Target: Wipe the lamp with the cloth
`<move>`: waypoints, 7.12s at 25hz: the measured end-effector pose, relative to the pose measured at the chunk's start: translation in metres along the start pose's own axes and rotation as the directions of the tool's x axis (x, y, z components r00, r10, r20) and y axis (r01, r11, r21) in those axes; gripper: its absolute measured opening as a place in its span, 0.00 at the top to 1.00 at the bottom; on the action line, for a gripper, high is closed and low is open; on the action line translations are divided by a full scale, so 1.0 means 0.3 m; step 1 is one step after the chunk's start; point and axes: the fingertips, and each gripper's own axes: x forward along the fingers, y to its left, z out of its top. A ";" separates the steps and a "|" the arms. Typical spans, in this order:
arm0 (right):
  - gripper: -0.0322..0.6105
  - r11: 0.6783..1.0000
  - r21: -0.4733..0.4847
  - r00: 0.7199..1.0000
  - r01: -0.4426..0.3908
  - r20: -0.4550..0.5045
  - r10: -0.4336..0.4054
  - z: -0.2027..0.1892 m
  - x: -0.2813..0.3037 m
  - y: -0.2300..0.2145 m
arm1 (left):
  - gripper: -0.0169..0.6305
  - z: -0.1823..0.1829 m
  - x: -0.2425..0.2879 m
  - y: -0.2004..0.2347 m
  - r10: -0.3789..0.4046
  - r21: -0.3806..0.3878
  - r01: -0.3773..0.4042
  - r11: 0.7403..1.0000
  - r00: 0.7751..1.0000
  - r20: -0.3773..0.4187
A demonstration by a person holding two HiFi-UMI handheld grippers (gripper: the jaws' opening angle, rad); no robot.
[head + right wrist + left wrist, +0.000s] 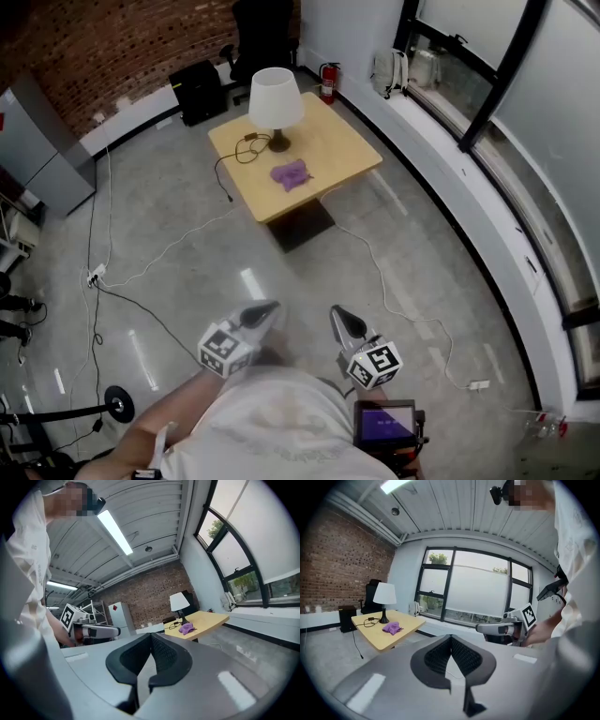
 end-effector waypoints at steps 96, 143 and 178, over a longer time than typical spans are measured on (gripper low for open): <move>0.93 0.939 0.006 0.899 -0.343 -0.286 0.331 0.452 1.167 -1.217 | 0.97 0.072 1.094 1.202 0.430 -0.196 -0.503 0.842 0.844 -0.321; 0.93 0.912 -0.034 0.823 -0.409 -0.446 0.352 0.450 1.548 -1.067 | 0.83 0.296 0.763 1.580 0.648 -0.375 -0.613 0.695 0.760 -0.042; 0.93 0.981 -0.070 0.894 -0.180 -0.427 0.134 0.456 1.452 -1.065 | 0.84 0.468 0.890 1.848 0.535 -0.486 -0.429 0.762 0.839 0.100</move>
